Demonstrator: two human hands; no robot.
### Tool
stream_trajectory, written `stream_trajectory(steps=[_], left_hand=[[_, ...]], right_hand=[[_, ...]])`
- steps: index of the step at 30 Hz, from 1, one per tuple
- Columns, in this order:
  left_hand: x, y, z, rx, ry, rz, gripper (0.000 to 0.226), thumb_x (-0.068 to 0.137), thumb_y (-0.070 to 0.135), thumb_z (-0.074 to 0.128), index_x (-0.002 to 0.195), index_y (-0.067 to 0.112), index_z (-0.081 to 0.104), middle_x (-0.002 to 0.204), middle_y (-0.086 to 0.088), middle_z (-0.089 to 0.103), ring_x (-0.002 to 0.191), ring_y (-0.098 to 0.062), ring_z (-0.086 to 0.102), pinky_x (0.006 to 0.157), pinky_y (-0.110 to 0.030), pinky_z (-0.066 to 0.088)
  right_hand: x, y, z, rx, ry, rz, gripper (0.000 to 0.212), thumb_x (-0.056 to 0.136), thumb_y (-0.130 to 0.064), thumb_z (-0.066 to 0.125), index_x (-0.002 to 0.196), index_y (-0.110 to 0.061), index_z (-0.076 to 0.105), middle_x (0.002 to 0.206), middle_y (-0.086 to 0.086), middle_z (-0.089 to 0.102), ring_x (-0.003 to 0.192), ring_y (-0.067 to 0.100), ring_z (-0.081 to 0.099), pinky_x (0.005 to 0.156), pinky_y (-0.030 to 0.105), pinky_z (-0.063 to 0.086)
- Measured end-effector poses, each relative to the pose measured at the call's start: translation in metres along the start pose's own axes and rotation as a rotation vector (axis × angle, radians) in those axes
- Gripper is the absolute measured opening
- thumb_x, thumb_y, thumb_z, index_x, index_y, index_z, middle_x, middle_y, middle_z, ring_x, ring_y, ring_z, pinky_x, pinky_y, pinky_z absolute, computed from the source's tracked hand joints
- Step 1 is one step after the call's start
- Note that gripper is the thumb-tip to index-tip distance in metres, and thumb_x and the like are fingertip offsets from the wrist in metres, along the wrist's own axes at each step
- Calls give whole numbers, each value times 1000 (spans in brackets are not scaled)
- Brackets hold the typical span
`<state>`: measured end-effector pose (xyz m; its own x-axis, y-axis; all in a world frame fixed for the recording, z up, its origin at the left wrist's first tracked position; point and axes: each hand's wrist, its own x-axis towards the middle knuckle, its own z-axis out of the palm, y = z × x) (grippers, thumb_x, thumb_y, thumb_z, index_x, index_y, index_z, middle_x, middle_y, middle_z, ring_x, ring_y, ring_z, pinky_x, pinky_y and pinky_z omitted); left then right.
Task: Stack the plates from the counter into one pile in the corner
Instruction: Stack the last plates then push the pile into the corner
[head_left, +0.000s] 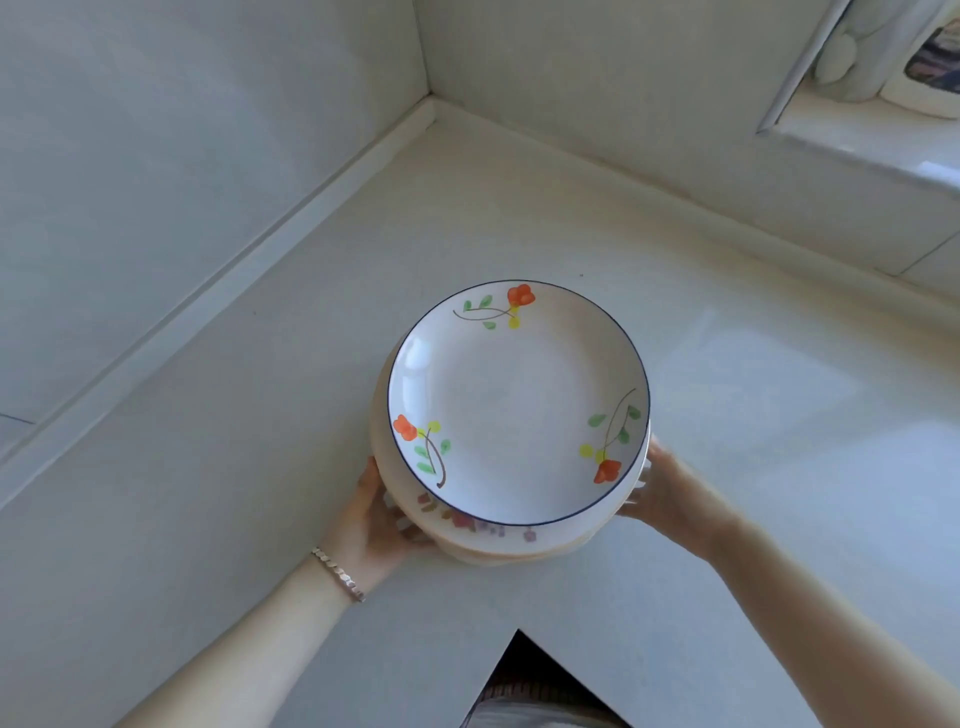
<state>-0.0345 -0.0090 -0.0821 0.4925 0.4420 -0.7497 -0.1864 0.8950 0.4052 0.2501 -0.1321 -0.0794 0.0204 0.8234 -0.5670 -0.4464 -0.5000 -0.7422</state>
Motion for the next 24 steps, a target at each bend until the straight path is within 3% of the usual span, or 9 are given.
stream_trajectory(steps=[6,9,10,11,13,14,17,20,24], left_hand=[[21,34,24,-37,14,87,126,20,53,90,135,26,48,136,-9,52,123,-38,50,89,-64,45],[32,58,45,-61,17,87,102,14,53,89,109,26,60,83,5,54,64,-28,59,63,-47,57],[35,67,55,-61,37,86,80,22,55,88,92,27,60,75,13,44,68,-33,60,53,-40,55],[38,77,65,-89,63,92,55,42,59,82,80,30,55,75,18,39,93,-46,60,46,-35,52],[52,94,74,-153,101,93,15,77,60,54,88,50,49,90,22,44,142,-36,20,39,-33,50],[63,103,75,-157,106,78,27,79,60,48,106,56,46,101,18,50,142,-28,24,44,-37,52],[93,126,73,-166,136,71,86,68,67,57,142,28,35,119,-6,54,116,-31,48,77,-56,50],[111,145,79,-198,146,84,114,57,67,66,149,27,14,151,-7,31,130,-35,41,86,-64,42],[126,162,95,-193,105,132,75,72,65,57,130,21,39,129,-5,46,94,-28,54,91,-63,40]], right_hand=[[46,-42,-3,-2,30,2,107,28,-69,80,118,-17,59,113,18,64,87,29,70,77,40,57],[74,-69,-6,-48,37,26,119,31,-70,78,131,-14,49,124,23,58,91,31,69,80,42,57],[85,-78,-6,-52,35,36,122,30,-71,78,133,-14,47,124,23,57,91,31,69,81,42,57],[95,-88,-5,-53,30,44,123,29,-72,77,134,-15,46,121,22,58,90,30,69,81,41,57],[115,-107,-5,-45,29,36,124,26,-72,77,133,-17,48,114,19,61,87,30,70,78,40,58],[125,-117,-5,-43,32,32,125,25,-72,77,134,-18,47,114,18,60,88,30,69,79,41,57],[156,-143,-7,-36,40,43,123,20,-71,78,130,-25,51,123,21,53,95,35,63,80,42,54],[179,-167,-9,-36,28,59,104,19,-69,79,114,-30,60,124,21,51,101,37,58,76,41,55],[203,-193,-8,-19,57,53,102,20,-68,79,111,-26,62,120,18,52,97,36,59,77,42,53]])
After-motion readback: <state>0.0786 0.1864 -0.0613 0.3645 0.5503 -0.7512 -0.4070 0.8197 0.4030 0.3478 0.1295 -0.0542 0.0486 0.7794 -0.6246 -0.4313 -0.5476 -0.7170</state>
